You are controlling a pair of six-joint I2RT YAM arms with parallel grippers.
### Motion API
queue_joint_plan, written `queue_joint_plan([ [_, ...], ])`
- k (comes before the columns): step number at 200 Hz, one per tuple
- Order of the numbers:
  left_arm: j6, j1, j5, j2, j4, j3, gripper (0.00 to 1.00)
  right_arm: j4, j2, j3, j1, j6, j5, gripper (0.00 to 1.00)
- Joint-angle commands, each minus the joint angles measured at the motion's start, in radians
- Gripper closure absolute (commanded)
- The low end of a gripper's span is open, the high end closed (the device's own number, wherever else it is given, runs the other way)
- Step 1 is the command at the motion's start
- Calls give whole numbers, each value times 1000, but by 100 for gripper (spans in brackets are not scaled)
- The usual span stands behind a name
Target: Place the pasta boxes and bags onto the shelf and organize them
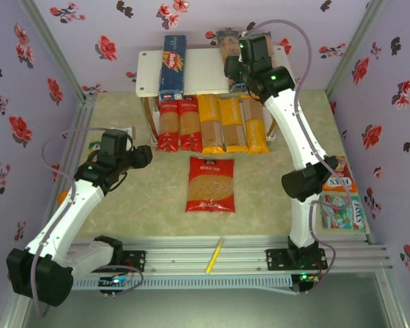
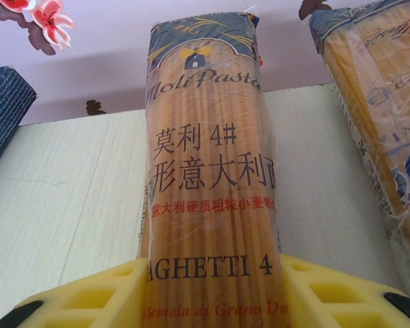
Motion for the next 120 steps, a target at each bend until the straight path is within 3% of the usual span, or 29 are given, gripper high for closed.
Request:
queue_joint_plan([
  [1,20,13,14,-22,-25,-14,45,-7,18,22,-6,39,-14,52],
  [68,20,15,19,-20,-14,-17,45,106,-130,-200,-6,116,-89,51],
  [120,13,15,25,-26,-7,-28,45,113,-158,-206,-5,133,-119,50],
])
